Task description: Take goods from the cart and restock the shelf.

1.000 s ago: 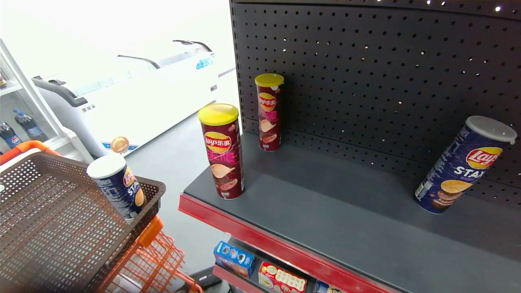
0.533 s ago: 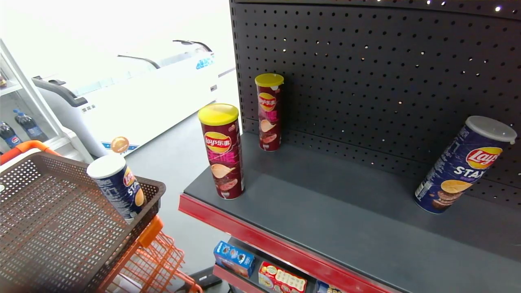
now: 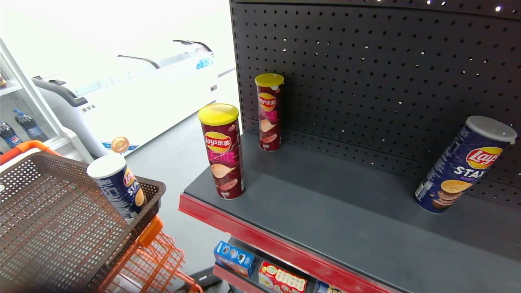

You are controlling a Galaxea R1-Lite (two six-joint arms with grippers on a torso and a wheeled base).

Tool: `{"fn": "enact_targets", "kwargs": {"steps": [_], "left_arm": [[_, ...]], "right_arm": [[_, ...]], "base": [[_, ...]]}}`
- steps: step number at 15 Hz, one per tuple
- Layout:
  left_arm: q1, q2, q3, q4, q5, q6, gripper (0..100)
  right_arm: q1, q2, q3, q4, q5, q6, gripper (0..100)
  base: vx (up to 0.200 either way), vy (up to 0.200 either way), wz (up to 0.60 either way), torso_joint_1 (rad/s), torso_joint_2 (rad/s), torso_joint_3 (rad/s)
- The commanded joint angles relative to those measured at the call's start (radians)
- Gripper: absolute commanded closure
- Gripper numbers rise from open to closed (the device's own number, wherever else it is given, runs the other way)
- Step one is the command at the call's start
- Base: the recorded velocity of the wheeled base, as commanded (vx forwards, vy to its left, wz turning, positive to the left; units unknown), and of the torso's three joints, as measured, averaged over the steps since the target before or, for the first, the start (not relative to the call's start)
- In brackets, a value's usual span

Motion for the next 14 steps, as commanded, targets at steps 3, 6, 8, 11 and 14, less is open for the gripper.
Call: {"fn": "enact_targets", "kwargs": {"steps": [3, 6, 8, 11, 14], "left_arm": [[0.064, 0.495, -0.172, -0.1, 0.007, -0.025, 0], [0.144, 0.654, -0.169, -0.205, 0.001, -0.019, 0], [0.2, 0.815, -0.172, -0.376, 0.004, -0.011, 0], [0.214, 0.987, -0.172, -0.543, 0.006, 0.021, 0], [0.216, 1.122, -0.178, -0.686, 0.006, 0.023, 0]], "right_arm": [[0.0, 0.001, -0.001, 0.0, 0.0, 0.0, 0], [0.0, 0.001, 0.0, 0.0, 0.0, 0.0, 0], [0.0, 0.001, -0.001, 0.0, 0.0, 0.0, 0], [0.0, 0.001, -0.001, 0.0, 0.0, 0.0, 0], [0.0, 0.001, 0.0, 0.0, 0.0, 0.0, 0]], "base": [[0.0, 0.0, 0.0, 0.0, 0.0, 0.0], [0.0, 0.0, 0.0, 0.0, 0.0, 0.0], [0.0, 0.0, 0.0, 0.0, 0.0, 0.0], [0.0, 0.0, 0.0, 0.0, 0.0, 0.0], [0.0, 0.0, 0.0, 0.0, 0.0, 0.0]]}}
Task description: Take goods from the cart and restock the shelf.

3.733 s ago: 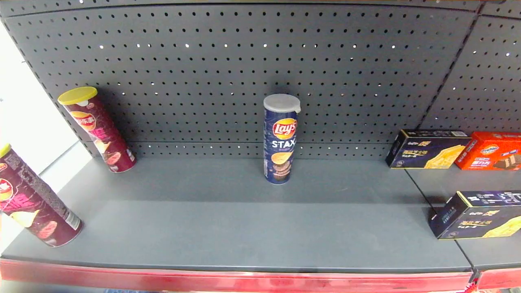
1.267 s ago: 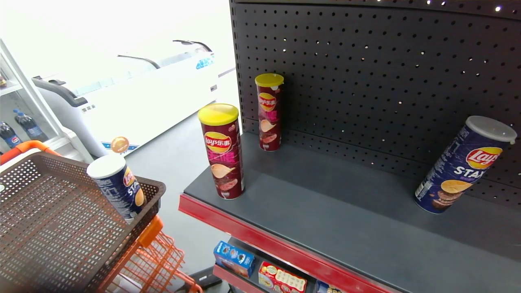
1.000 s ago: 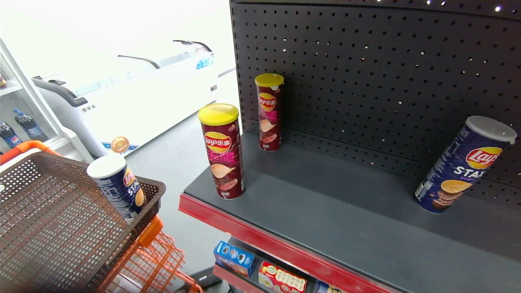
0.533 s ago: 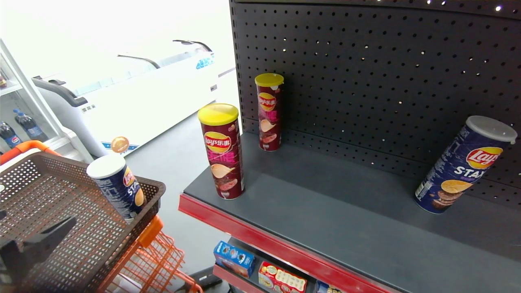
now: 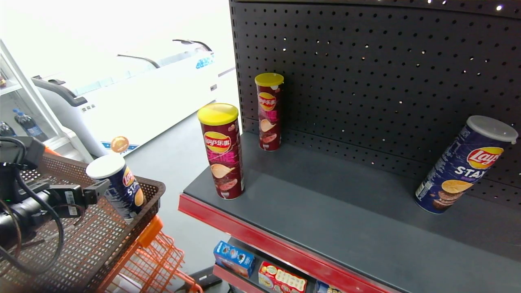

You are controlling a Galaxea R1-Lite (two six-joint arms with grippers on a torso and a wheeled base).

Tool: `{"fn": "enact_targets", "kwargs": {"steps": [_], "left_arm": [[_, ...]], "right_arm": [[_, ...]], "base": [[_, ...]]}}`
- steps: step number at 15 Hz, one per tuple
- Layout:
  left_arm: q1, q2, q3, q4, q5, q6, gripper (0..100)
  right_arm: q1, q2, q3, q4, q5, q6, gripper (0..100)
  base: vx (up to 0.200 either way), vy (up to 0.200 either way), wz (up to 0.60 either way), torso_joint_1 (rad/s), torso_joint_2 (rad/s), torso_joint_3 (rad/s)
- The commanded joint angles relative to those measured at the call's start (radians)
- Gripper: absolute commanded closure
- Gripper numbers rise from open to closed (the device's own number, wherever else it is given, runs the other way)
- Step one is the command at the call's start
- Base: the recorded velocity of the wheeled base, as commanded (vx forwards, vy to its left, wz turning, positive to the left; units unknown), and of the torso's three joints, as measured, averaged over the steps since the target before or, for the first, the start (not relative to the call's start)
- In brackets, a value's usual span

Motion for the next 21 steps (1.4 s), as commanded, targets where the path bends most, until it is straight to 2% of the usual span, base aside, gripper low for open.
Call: {"fn": "enact_targets", "kwargs": {"steps": [1, 6, 9, 15, 21], "left_arm": [[0.005, 0.191, -0.013, -0.091, 0.001, 0.002, 0], [0.005, 0.372, -0.026, -0.262, 0.003, 0.0, 0], [0.005, 0.435, -0.026, -0.363, 0.004, -0.021, 0], [0.003, 0.535, -0.011, -0.588, 0.003, -0.02, 0], [0.008, 0.604, 0.009, -0.66, 0.004, -0.02, 0]], "right_arm": [[0.0, 0.001, 0.0, 0.0, 0.0, 0.0, 0], [0.0, 0.001, 0.0, 0.0, 0.0, 0.0, 0], [0.0, 0.001, -0.001, 0.0, 0.0, 0.0, 0], [0.0, 0.001, 0.0, 0.0, 0.0, 0.0, 0], [0.0, 0.001, 0.0, 0.0, 0.0, 0.0, 0]], "base": [[0.0, 0.0, 0.0, 0.0, 0.0, 0.0], [0.0, 0.0, 0.0, 0.0, 0.0, 0.0], [0.0, 0.0, 0.0, 0.0, 0.0, 0.0], [0.0, 0.0, 0.0, 0.0, 0.0, 0.0], [0.0, 0.0, 0.0, 0.0, 0.0, 0.0]]}}
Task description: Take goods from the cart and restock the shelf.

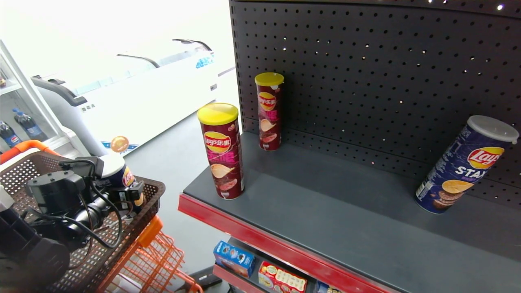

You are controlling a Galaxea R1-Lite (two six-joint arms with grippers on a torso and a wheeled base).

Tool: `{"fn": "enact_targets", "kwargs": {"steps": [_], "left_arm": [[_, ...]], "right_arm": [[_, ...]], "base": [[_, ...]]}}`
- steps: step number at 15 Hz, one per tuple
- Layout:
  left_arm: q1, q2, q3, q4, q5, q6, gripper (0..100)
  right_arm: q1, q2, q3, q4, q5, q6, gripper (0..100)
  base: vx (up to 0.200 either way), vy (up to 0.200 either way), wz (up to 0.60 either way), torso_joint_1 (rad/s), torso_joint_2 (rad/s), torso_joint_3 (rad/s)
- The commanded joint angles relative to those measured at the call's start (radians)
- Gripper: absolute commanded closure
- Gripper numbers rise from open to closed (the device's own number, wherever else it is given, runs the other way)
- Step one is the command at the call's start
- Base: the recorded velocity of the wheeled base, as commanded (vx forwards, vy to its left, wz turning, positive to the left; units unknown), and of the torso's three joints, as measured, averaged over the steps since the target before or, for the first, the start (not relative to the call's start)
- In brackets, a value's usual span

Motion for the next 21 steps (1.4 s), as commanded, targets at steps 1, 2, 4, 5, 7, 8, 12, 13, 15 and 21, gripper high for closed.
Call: {"fn": "enact_targets", "kwargs": {"steps": [1, 2, 4, 5, 7, 8, 12, 13, 15, 21], "left_arm": [[0.003, 0.023, 0.004, -0.002, 0.001, 0.0, 0], [0.003, 0.024, 0.004, -0.002, 0.001, 0.0, 0], [0.003, 0.038, 0.0, -0.014, 0.001, 0.0, 100], [0.002, 0.038, -0.005, -0.014, -0.001, 0.001, 100], [0.0, 0.036, -0.013, -0.014, -0.001, 0.007, 100], [0.0, 0.036, -0.017, -0.014, -0.001, 0.007, 100], [-0.003, 0.012, -0.046, -0.002, -0.004, 0.027, 100], [-0.006, -0.011, -0.054, -0.002, -0.007, 0.027, 100], [-0.028, -0.074, -0.069, 0.017, -0.012, 0.027, 100], [-0.11, -0.326, -0.117, 0.198, -0.029, 0.027, 100]], "right_arm": [[0.0, 0.001, -0.001, 0.0, 0.0, 0.0, 0], [0.0, 0.001, 0.0, 0.0, 0.0, 0.0, 0], [0.0, 0.001, -0.001, 0.0, 0.0, 0.0, 0], [0.002, 0.001, -0.001, 0.0, 0.0, 0.0, 0], [0.0, 0.001, -0.001, 0.0, 0.0, 0.0, 0], [0.0, 0.001, -0.001, 0.0, 0.0, 0.0, 0], [0.0, 0.001, 0.0, 0.0, 0.0, 0.0, 0], [0.0, 0.001, -0.001, 0.0, 0.0, 0.0, 0], [0.0, 0.001, 0.0, 0.0, 0.0, 0.0, 0], [0.0, 0.001, -0.001, 0.0, 0.0, 0.0, 0]], "base": [[0.0, 0.0, 0.0, 0.0, 0.0, 0.0], [0.0, 0.0, 0.0, 0.0, 0.0, 0.0], [0.0, 0.0, 0.0, 0.0, 0.0, 0.0], [0.0, 0.0, 0.0, 0.0, 0.0, 0.0], [0.0, 0.0, 0.0, 0.0, 0.0, 0.0], [0.0, 0.0, 0.0, 0.0, 0.0, 0.0], [0.0, 0.0, 0.0, 0.0, 0.0, 0.0], [0.0, 0.0, 0.0, 0.0, 0.0, 0.0], [0.0, 0.0, 0.0, 0.0, 0.0, 0.0], [0.0, 0.0, 0.0, 0.0, 0.0, 0.0]]}}
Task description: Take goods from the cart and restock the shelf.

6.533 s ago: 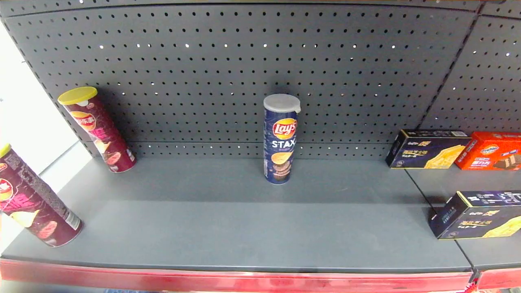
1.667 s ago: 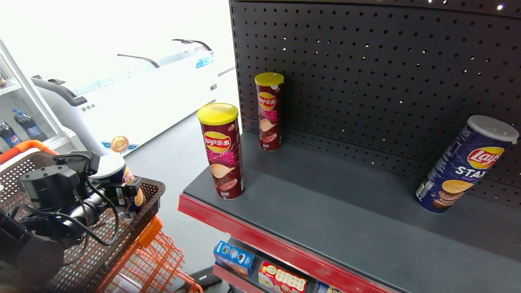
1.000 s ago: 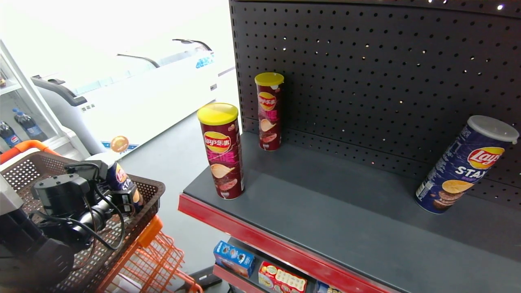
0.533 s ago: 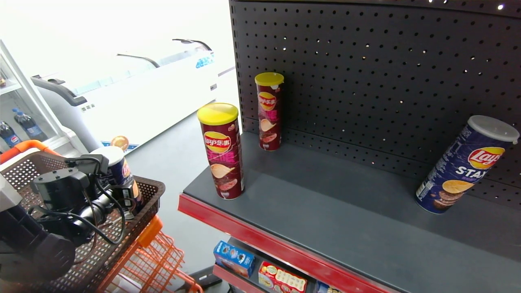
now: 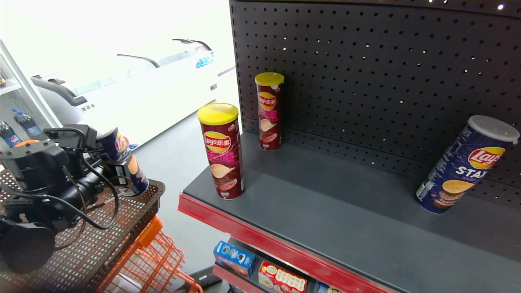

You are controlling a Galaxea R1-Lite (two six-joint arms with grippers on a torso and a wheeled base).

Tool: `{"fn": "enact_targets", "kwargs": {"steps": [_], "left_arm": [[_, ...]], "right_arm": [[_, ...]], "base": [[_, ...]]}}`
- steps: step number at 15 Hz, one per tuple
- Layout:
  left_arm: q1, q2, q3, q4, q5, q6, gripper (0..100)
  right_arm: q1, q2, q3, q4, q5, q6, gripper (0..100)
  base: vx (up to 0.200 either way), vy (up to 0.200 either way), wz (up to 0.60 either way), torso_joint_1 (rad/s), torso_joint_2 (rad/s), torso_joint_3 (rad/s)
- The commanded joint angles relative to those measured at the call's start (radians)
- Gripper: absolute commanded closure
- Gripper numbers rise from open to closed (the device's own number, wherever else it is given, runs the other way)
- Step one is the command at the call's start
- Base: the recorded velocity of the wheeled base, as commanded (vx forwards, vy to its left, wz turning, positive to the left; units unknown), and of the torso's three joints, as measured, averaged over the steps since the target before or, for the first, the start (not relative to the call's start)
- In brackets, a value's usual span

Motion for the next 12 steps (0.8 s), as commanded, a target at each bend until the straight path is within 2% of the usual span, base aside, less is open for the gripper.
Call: {"fn": "enact_targets", "kwargs": {"steps": [1, 4, 6, 8, 11, 12], "left_arm": [[-0.055, -0.162, -0.014, 0.072, -0.009, 0.0, 100], [-0.119, -0.289, -0.004, 0.161, -0.019, 0.0, 100], [-0.138, -0.34, -0.001, 0.204, -0.018, 0.0, 100], [-0.181, -0.429, 0.002, 0.299, -0.022, 0.0, 100], [-0.257, -0.504, 0.018, 0.349, -0.018, 0.0, 100], [-0.264, -0.51, 0.022, 0.351, -0.018, 0.0, 100]], "right_arm": [[0.0, 0.001, 0.001, 0.0, 0.0, 0.0, 0], [0.0, 0.001, -0.001, 0.0, 0.0, 0.0, 0], [0.0, 0.001, 0.001, 0.0, 0.0, 0.0, 0], [0.002, 0.001, 0.001, 0.0, 0.0, 0.0, 0], [0.0, 0.001, -0.001, 0.0, 0.0, 0.0, 0], [0.0, 0.001, 0.001, 0.0, 0.0, 0.0, 0]], "base": [[0.0, 0.0, 0.0, 0.0, 0.0, 0.0], [0.0, 0.0, 0.0, 0.0, 0.0, 0.0], [0.0, 0.0, 0.0, 0.0, 0.0, 0.0], [0.0, 0.0, 0.0, 0.0, 0.0, 0.0], [0.0, 0.0, 0.0, 0.0, 0.0, 0.0], [0.0, 0.0, 0.0, 0.0, 0.0, 0.0]]}}
